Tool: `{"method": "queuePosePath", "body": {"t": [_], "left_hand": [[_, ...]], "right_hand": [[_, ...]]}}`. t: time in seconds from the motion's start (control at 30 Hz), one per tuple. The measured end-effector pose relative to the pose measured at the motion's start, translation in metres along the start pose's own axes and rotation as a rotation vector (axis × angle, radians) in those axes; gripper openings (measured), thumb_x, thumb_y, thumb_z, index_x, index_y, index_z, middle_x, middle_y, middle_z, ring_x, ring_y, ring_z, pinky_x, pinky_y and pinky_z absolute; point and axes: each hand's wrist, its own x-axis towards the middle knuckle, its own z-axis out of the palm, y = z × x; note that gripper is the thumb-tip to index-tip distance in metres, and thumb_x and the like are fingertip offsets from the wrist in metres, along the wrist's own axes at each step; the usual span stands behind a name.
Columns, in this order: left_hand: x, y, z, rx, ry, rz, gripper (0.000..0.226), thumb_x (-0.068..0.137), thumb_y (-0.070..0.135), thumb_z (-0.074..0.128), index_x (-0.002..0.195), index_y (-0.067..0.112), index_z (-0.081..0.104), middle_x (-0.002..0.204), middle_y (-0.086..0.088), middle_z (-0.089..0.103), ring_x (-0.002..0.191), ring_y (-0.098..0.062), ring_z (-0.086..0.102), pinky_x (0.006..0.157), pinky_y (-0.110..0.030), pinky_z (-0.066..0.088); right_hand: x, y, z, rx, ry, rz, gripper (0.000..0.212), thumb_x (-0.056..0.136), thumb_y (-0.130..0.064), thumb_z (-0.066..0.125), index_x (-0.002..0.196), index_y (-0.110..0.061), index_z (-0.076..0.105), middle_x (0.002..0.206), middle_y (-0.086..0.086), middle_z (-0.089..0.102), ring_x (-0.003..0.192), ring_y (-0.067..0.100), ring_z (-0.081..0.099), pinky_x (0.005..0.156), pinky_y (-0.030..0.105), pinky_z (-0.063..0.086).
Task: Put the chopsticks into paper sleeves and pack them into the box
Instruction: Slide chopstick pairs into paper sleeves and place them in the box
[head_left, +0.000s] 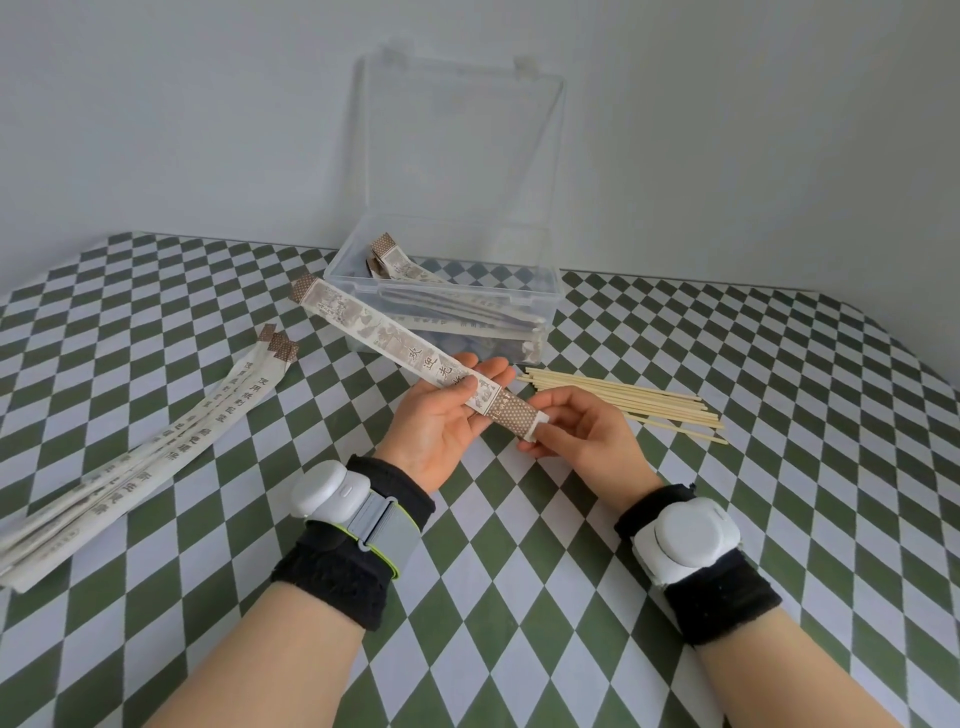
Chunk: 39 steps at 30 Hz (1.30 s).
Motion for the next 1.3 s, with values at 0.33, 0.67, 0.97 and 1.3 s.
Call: {"method": "queuePosePath", "body": {"t": [0.33,0.67,0.97,1.3], "left_hand": [[-0.001,0.0,0.001,-0.014,-0.01,-0.021,0.021,0.096,-0.002,0.035,0.097,0.012,0.051,0.097,-0.009,0.072,0.095,-0.021,0.069,0.083,-0.037,0.054],[0.006,-0.001,-0.003,-0.086,0.109,-0.014,0.019,0.099,0.024,0.039,0.092,0.009,0.05,0.087,-0.009,0.068,0.091,-0.023,0.07,0.081,-0.038,0.056],[0.008,0.002,-0.005,-0.175,0.273,0.035,0.023,0.101,0.023,0.038,0.087,0.008,0.048,0.087,-0.01,0.059,0.091,-0.024,0.065,0.083,-0.037,0.051],[0.009,0.003,-0.008,-0.183,0.261,0.037,0.023,0.101,0.023,0.037,0.086,0.009,0.049,0.082,-0.008,0.059,0.089,-0.023,0.066,0.084,-0.039,0.051]], "right_hand": [[-0.001,0.0,0.0,-0.064,-0.021,0.028,0.011,0.088,-0.003,0.054,0.088,-0.012,0.06,0.067,-0.001,0.069,0.059,0.012,0.066,0.057,0.021,0.054],[0.0,0.002,0.003,-0.123,0.008,0.039,0.01,0.087,-0.004,0.057,0.086,-0.013,0.061,0.071,0.001,0.069,0.06,0.011,0.066,0.059,0.021,0.055],[0.015,0.002,-0.054,-1.129,0.249,-0.054,0.017,0.09,-0.012,0.053,0.105,-0.009,0.061,0.101,0.004,0.055,0.086,0.014,0.049,0.073,0.018,0.04],[0.026,-0.013,-0.058,-1.428,0.05,0.192,0.016,0.093,-0.02,0.048,0.104,-0.015,0.057,0.103,0.005,0.056,0.093,0.02,0.052,0.088,0.031,0.046]]}}
